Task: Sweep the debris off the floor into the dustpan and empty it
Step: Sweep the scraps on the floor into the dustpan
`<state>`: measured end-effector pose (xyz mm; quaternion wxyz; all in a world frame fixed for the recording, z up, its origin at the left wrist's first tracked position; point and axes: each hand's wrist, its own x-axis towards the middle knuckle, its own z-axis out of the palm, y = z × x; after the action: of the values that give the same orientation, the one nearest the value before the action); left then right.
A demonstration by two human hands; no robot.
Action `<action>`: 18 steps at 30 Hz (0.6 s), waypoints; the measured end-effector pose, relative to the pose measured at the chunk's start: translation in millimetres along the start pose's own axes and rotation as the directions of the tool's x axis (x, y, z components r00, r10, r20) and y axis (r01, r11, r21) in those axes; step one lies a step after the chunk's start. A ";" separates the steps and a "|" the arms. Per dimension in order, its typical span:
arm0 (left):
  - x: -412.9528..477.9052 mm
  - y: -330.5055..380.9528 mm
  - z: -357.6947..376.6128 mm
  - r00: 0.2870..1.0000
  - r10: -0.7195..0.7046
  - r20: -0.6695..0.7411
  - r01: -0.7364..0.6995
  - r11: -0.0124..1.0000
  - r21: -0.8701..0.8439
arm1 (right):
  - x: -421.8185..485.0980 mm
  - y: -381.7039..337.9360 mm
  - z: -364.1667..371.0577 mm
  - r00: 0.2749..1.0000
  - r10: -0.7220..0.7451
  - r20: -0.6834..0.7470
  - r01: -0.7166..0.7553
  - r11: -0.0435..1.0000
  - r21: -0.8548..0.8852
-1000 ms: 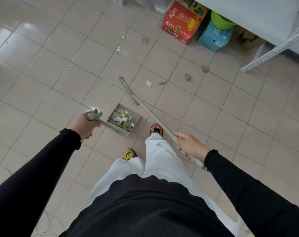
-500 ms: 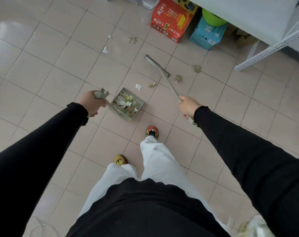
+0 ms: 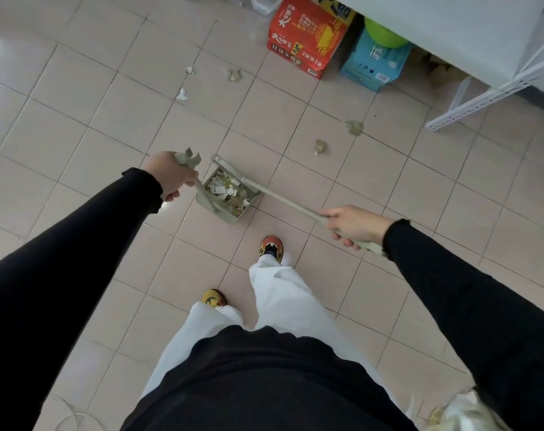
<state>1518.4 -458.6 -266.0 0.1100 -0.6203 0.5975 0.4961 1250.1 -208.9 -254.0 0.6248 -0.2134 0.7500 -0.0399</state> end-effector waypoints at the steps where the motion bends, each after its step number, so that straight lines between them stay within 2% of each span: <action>1: 0.2 0.2 -0.4 1.000 0.000 0.002 0.000 1.000 0.004 | -10.3 2.7 -1.9 1.000 -0.006 -0.004 0.006 1.000 0.002; 4: -1.5 1.6 0.3 1.000 0.003 0.004 -0.003 1.000 -0.001 | -14.3 0.3 3.4 0.997 -0.016 -0.079 0.015 1.000 -0.014; 7: -3.6 3.3 2.5 1.000 -0.002 0.005 0.002 1.000 0.010 | 6.0 -16.9 14.0 0.989 -0.052 -0.138 0.038 0.994 -0.105; 9: -3.6 4.6 3.6 1.000 -0.007 -0.001 0.007 1.000 0.007 | 19.7 -25.8 19.4 0.994 -0.032 -0.102 0.019 0.991 -0.131; 12: -2.3 3.6 3.7 1.000 -0.018 -0.019 0.018 1.000 0.006 | 21.9 -25.4 18.6 1.000 -0.006 -0.003 0.006 0.998 -0.065; 18: -1.4 -6.0 -2.8 0.999 -0.026 -0.023 0.026 1.000 0.001 | -15.0 -4.1 2.0 0.999 -0.029 0.036 0.028 1.000 0.005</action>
<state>1525.1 -458.2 -266.3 0.1101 -0.6338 0.5909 0.4868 1255.0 -206.6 -239.3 0.6382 -0.2231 0.7354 -0.0468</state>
